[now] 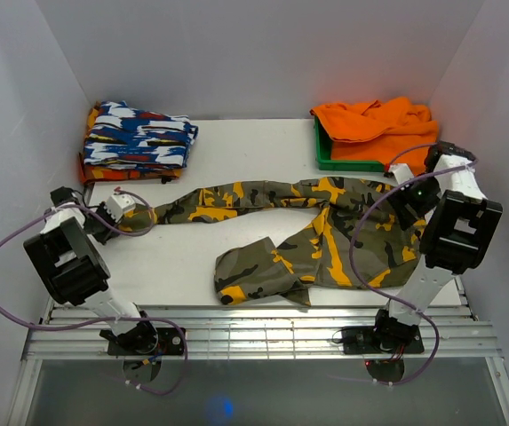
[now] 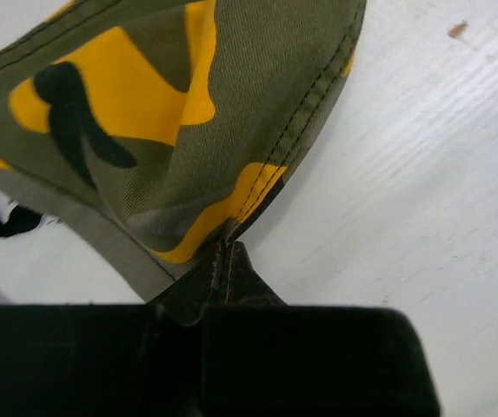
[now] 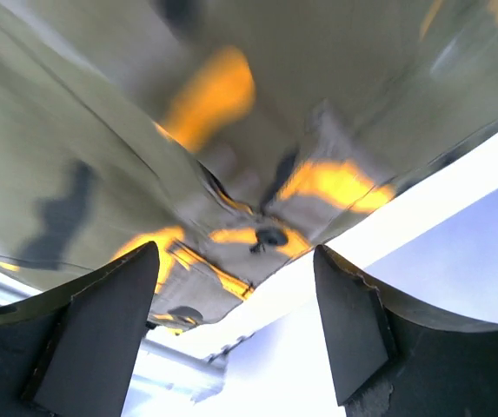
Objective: Fold and stack the trousers
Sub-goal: Flatten the trousers out
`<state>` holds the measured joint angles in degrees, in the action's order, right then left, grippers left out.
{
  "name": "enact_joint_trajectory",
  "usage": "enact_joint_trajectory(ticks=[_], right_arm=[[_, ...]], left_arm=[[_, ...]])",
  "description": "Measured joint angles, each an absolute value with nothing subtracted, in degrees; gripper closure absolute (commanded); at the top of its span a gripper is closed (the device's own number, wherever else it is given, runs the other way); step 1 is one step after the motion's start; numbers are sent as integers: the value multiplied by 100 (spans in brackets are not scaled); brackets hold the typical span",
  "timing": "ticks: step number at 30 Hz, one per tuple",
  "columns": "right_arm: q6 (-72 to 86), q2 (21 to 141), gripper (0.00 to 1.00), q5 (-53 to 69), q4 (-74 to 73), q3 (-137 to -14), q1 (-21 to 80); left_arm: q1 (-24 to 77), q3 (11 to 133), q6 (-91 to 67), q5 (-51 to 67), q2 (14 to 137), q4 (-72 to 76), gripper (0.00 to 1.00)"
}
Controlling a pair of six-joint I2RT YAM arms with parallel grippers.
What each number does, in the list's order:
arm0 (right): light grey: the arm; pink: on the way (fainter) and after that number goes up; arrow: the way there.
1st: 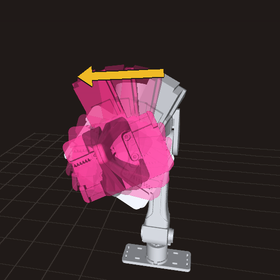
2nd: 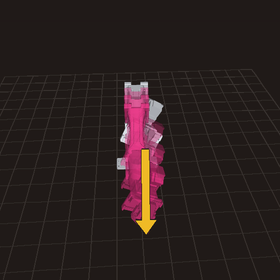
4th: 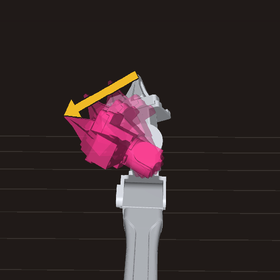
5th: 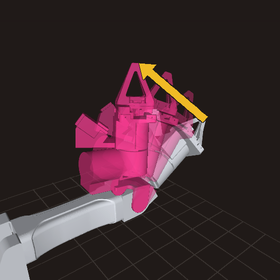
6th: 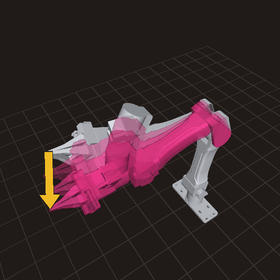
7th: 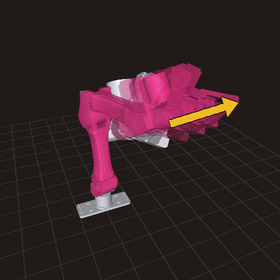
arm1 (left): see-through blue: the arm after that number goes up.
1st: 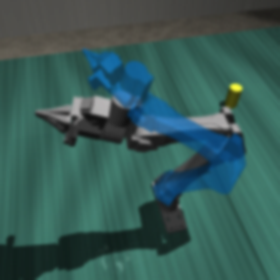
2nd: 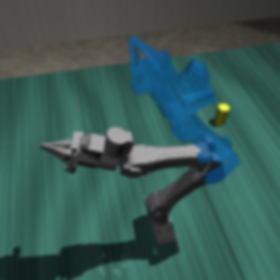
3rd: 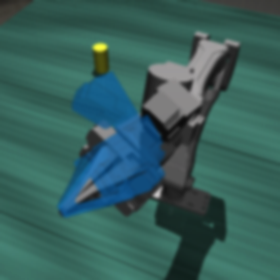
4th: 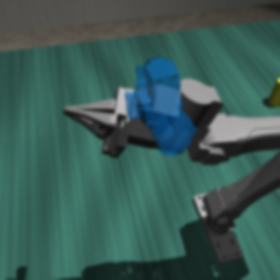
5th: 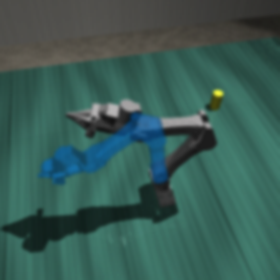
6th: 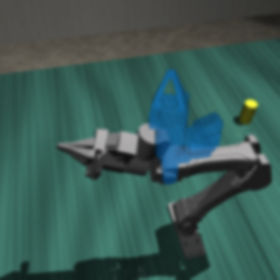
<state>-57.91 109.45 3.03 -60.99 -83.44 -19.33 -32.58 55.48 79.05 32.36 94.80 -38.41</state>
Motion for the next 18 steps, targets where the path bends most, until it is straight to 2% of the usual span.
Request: enact_joint_trajectory(ticks=[7,18], right_arm=[[-5610,10193,24,1105,-5951,-8652,-545],[-4799,10674,30,1382,-5052,-8650,1466]], left_arm=[[-3258,6549,7640,3262,9725,-4246,100],[-3258,7752,7181,3481,10191,-5094,100]])
